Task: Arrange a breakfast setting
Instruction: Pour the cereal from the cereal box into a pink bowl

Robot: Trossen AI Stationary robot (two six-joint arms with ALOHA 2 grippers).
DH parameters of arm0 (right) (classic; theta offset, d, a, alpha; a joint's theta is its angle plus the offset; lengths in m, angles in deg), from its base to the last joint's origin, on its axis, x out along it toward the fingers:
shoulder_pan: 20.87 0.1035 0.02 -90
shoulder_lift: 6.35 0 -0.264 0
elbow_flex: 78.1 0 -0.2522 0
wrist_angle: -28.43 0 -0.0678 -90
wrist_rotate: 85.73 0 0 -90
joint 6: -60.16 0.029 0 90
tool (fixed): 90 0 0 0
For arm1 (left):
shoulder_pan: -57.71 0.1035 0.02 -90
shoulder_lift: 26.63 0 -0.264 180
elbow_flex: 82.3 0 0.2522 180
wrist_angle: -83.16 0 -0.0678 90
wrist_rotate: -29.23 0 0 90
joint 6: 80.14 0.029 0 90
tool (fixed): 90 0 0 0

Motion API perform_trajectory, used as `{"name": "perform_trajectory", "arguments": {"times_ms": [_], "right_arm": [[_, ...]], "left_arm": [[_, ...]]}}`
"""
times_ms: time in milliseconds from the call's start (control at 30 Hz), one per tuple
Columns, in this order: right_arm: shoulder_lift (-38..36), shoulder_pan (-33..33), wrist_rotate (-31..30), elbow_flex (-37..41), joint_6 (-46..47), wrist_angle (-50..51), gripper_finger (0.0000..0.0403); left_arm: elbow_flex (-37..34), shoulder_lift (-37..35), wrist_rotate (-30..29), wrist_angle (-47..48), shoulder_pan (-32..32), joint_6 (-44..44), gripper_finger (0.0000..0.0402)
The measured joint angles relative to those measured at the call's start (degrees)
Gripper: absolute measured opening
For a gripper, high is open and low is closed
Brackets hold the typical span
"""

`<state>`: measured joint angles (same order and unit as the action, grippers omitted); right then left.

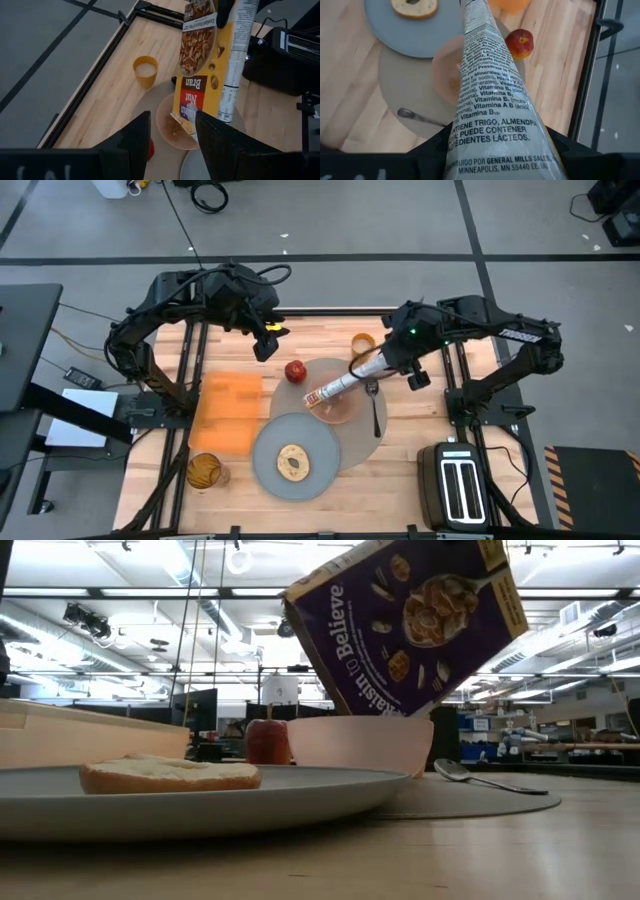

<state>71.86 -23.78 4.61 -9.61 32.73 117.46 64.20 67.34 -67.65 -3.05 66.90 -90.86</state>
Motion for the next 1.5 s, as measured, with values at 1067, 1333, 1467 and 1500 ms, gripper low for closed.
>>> {"name": "perform_trajectory", "arguments": {"times_ms": [1067, 1333, 1467, 1500], "right_arm": [[-0.8, 16.8, -14.1, 0.0, -20.4, 4.6, 0.0167], [-0.8, 20.2, -16.5, 0.0, -21.5, 4.6, 0.0167], [-0.8, 22.4, -20.0, 0.0, -23.8, 4.6, 0.0167], [-0.8, 22.8, -20.5, 0.0, -24.0, 4.6, 0.0167]], "left_arm": [[0.0, 0.0, 0.0, 0.2, 0.0, -1.1, 0.0164], [0.0, 0.0, 0.0, 0.2, 0.0, -1.9, 0.0164], [0.0, 0.0, 0.0, 0.1, 0.0, -2.2, 0.0164], [0.0, 0.0, 0.0, 0.1, 0.0, -2.2, 0.0164]]}}
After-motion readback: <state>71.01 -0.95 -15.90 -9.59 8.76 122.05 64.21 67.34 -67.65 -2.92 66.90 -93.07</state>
